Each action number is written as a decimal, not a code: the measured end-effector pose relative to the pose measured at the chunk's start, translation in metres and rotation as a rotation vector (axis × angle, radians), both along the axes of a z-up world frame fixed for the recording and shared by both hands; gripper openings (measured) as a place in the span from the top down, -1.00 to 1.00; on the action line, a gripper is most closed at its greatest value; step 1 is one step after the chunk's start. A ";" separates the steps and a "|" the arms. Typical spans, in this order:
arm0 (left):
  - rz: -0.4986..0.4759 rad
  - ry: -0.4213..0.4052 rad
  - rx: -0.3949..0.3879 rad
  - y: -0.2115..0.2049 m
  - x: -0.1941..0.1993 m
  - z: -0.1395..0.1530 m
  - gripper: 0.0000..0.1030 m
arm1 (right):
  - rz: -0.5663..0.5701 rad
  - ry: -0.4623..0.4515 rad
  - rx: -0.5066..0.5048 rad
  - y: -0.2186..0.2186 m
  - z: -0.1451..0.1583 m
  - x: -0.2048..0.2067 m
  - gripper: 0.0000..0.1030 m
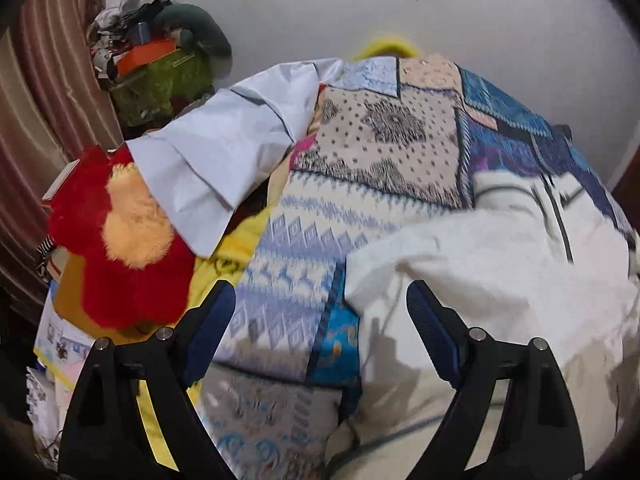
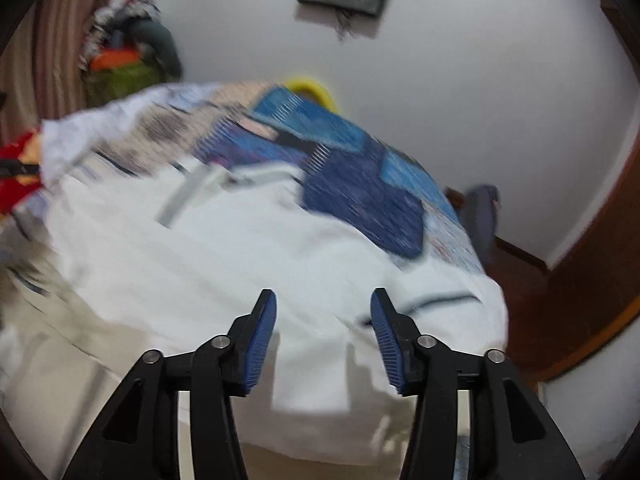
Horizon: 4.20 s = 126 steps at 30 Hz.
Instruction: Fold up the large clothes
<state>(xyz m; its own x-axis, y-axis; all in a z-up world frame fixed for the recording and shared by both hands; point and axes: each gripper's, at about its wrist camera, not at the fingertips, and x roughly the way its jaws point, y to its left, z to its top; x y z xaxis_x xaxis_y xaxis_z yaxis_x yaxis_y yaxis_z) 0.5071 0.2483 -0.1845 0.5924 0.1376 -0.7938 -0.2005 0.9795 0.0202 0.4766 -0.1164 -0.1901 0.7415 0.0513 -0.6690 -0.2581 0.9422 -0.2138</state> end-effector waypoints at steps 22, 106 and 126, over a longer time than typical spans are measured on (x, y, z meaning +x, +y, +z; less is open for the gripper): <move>-0.286 0.218 0.350 -0.085 -0.085 -0.119 -0.71 | 0.188 0.310 -0.066 0.075 -0.098 -0.024 -0.88; -0.206 0.051 -0.006 -0.122 -0.135 -0.007 -0.79 | -0.143 0.497 0.476 0.015 -0.098 -0.026 0.85; -0.602 -0.099 0.096 -0.352 -0.047 0.057 -0.80 | -0.080 0.292 0.283 -0.102 -0.013 -0.080 0.85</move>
<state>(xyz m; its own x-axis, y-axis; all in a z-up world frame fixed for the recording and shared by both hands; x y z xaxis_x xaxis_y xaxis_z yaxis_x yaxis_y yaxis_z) 0.4599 -0.1036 -0.1277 0.6583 -0.1757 -0.7319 0.3817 0.9160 0.1234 0.3971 -0.2188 -0.2031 0.5315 0.2137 -0.8197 -0.1934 0.9727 0.1281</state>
